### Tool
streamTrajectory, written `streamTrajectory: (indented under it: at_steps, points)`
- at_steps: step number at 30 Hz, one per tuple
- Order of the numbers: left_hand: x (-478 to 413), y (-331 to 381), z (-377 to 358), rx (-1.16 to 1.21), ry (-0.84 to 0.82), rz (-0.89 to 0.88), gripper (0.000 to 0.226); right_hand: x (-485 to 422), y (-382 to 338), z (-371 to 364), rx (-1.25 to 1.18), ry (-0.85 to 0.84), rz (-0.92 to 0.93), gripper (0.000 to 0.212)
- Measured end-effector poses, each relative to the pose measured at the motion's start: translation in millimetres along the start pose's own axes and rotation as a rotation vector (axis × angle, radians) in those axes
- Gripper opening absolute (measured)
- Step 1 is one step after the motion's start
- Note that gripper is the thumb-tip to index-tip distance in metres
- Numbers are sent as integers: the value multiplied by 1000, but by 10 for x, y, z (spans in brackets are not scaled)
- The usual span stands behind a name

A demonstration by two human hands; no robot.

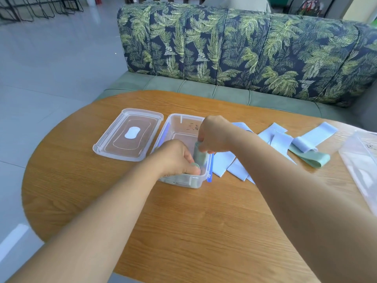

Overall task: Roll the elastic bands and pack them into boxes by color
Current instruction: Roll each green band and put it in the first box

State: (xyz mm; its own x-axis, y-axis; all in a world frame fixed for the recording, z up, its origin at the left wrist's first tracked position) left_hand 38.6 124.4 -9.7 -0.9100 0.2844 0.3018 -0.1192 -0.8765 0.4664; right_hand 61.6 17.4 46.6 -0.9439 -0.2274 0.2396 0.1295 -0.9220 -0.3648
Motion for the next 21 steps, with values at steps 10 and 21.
streamTrajectory:
  at_steps: [10, 21]
  points:
    - [-2, 68, 3, -42, -117, -83, 10, -53, 59, -228, 74, -54, 31, 15]
    - [2, 64, 9, 10, -143, -116, 9, -19, 75, -209, 95, -78, -7, 33]
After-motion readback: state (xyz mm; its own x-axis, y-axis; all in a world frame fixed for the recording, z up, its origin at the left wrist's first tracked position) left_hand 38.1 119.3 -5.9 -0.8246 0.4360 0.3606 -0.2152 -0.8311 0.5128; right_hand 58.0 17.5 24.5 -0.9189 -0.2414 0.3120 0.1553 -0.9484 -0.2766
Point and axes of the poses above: each hand's wrist, its own x-axis away from the middle knuckle, its own z-axis out of the back of the hand, y = z × x, the point moved 7 cm from there along -x, towards the middle knuckle, and after that the axes turned 12 degrees about -x, right-handed, at the moved point
